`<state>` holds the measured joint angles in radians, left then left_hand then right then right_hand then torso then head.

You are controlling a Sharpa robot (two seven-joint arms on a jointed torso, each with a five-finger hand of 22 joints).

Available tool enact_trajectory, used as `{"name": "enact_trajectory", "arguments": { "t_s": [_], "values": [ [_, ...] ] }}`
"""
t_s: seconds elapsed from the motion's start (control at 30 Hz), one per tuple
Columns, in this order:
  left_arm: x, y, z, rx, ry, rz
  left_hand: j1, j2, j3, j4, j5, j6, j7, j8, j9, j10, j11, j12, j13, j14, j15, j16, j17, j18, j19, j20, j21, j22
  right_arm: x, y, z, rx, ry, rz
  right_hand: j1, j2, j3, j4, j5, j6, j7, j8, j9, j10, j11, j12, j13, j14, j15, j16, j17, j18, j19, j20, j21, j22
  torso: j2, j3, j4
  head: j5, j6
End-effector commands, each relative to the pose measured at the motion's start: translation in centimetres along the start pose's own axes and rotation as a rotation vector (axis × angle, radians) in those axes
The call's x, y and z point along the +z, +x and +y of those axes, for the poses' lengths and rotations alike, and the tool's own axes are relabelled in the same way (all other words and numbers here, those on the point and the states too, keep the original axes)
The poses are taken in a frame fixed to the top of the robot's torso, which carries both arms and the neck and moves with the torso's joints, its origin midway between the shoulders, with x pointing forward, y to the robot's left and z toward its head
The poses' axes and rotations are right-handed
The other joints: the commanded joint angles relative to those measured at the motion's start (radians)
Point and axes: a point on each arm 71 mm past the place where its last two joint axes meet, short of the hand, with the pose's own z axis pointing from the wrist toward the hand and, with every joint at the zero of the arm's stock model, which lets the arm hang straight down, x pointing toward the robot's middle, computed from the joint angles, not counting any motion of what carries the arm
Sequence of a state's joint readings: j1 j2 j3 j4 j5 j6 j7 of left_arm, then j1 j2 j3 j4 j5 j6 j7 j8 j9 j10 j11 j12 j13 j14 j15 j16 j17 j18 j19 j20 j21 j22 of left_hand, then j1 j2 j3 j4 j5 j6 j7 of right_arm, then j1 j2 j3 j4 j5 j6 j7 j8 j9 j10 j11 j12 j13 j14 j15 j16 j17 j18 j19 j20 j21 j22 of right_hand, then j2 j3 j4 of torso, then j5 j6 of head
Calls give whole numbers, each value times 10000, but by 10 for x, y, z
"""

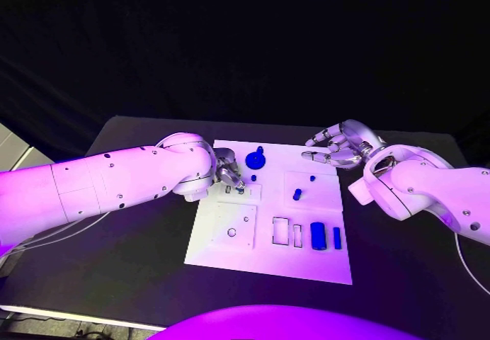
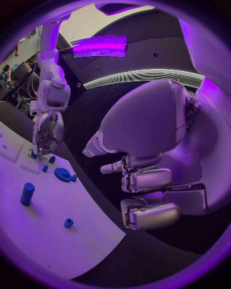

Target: Assemble the parts on the task board

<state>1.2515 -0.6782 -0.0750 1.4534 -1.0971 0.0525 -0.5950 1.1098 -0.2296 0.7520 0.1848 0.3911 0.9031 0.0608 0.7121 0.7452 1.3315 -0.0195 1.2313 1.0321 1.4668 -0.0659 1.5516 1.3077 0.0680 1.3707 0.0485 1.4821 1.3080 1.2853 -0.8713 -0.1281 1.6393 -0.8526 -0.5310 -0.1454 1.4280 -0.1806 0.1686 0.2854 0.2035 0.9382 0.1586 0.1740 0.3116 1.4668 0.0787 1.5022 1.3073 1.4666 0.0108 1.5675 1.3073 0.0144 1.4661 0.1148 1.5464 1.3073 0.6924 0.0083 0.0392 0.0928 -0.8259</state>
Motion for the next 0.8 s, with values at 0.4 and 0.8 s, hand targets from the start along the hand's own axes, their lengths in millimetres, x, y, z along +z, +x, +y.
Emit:
{"name": "enact_trajectory", "arguments": {
  "t_s": [0.4, 0.8],
  "values": [
    [-1, 3, -1, 140, 115, 185, 33, 115, 1819, -1878, 62, 120, -73, 17, 11, 41, -18, 11, 0, 921, -69, 13, 2225, -104, 77, -24, 40, 148, 0, 1, 0, -151, -133, 125, -35, 16, 59, 2, 70, -79, -7, 69, -8, 395, -39, -64, 1996, 1006, -84, -19, 2493, -63, 887, -83, -62, 2439, -3, -2, -3, 9, -11],
    [-1, 4, -1, 195, 157, 261, 49, 106, 1870, -1922, 68, 147, -82, 19, 7, 70, -28, 36, 40, 928, -76, 23, 2247, -113, 106, -31, 55, 185, 0, 2, 0, -203, -126, 138, -35, 16, 59, 2, 70, -79, -7, 69, -8, 395, -39, -64, 1996, 1006, -84, -19, 2493, -63, 887, -83, -62, 2439, 0, 6, 0, 7, -3]
  ]
}}
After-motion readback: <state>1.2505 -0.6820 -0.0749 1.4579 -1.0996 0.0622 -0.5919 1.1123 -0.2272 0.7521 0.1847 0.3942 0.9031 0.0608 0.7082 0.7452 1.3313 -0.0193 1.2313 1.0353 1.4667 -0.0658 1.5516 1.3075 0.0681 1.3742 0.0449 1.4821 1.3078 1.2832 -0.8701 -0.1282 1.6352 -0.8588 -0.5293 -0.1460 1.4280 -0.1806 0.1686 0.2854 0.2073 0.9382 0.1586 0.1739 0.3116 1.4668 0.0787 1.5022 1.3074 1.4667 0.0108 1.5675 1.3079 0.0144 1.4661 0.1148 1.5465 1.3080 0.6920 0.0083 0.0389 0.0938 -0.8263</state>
